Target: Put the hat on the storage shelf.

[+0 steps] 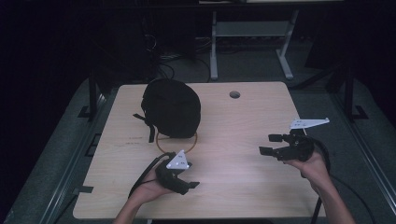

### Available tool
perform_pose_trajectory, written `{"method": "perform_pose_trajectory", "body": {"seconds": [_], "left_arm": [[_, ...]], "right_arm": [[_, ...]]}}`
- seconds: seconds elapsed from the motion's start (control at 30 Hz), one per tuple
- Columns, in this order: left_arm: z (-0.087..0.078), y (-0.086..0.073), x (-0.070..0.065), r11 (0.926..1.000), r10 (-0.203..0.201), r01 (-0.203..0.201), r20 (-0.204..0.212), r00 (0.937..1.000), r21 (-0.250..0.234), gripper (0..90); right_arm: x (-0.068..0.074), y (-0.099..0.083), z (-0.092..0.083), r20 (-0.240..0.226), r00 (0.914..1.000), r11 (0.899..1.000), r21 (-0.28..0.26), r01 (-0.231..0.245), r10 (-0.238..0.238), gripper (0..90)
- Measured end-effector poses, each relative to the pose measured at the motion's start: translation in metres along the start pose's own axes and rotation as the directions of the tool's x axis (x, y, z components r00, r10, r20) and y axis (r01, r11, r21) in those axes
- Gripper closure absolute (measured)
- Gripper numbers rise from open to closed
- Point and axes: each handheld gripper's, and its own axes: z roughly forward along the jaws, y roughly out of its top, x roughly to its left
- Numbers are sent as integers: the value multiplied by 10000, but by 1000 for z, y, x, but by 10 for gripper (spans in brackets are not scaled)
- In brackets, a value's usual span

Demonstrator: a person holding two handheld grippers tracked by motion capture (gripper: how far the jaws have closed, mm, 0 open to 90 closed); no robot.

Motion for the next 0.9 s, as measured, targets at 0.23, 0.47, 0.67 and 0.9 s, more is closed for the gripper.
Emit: {"method": "perform_pose_trajectory", "body": {"seconds": [0.23, 0.47, 0.67, 0.9], "left_arm": [[1, -1, 0, 10000, 31, -32, 39, 10000, 73, 284], [2, -1, 0, 9999, 52, -53, 83, 10000, 138, 284], [6, 0, -2, 9997, 147, -151, 184, 9997, 209, 284], [8, 1, -5, 9996, 119, -125, 250, 9996, 246, 284]], "right_arm": [[-5, -21, -5, 53, 9995, 9995, 40, -299, 299, 166], [-6, -41, -14, 319, 9987, 9992, -5, -405, 405, 166], [6, -62, -15, 688, 9975, 9999, 65, -134, 129, 159], [29, -98, -4, 550, 9985, 9997, -241, 80, -67, 163]]}}
